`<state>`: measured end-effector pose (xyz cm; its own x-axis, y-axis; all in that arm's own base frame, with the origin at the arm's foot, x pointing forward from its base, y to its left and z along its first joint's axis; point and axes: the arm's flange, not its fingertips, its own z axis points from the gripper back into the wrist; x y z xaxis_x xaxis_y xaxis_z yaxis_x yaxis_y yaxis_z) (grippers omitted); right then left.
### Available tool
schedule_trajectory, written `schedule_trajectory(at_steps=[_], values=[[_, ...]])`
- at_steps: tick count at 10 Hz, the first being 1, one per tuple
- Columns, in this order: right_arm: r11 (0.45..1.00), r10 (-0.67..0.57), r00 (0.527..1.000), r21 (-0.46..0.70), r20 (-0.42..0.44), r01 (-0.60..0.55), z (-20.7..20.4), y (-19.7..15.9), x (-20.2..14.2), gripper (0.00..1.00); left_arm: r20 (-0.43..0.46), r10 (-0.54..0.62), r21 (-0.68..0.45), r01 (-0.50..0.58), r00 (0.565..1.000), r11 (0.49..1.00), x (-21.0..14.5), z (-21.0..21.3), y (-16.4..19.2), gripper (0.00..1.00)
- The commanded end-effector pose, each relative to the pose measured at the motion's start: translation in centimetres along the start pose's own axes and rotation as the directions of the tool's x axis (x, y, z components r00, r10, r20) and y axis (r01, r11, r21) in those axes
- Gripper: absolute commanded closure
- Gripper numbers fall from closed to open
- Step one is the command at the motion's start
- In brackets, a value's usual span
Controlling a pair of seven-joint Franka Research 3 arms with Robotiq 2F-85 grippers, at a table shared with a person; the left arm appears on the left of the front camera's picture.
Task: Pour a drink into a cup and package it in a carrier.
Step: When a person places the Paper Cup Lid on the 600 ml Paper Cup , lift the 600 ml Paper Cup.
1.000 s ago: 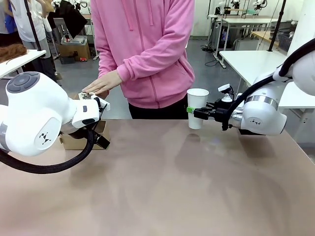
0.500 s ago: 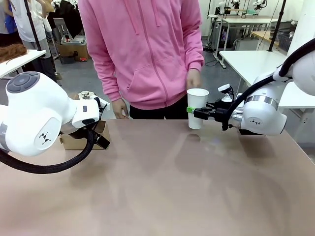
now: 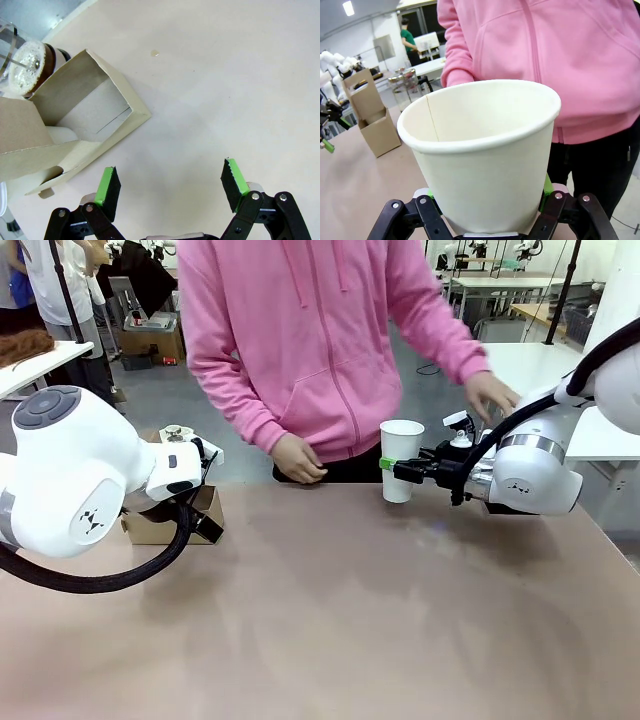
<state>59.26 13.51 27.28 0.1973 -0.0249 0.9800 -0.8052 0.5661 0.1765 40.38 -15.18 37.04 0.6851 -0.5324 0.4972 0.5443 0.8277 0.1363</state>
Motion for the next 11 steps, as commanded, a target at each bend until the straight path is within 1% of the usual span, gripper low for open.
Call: schedule_trajectory(at_steps=[1, 11], values=[[1.000, 0.001, 1.000, 0.005, 0.011, -0.001, 0.01, 0.04, 0.11, 0.19, 0.001, 0.000, -0.002, 0.000, 1.000, 1.000, -0.02, 0.04, -0.01, 0.00], [1.000, 0.001, 1.000, 0.005, 0.011, -0.001, 0.01, 0.04, 0.11, 0.19, 0.001, 0.000, -0.002, 0.000, 1.000, 1.000, -0.02, 0.04, -0.01, 0.00]])
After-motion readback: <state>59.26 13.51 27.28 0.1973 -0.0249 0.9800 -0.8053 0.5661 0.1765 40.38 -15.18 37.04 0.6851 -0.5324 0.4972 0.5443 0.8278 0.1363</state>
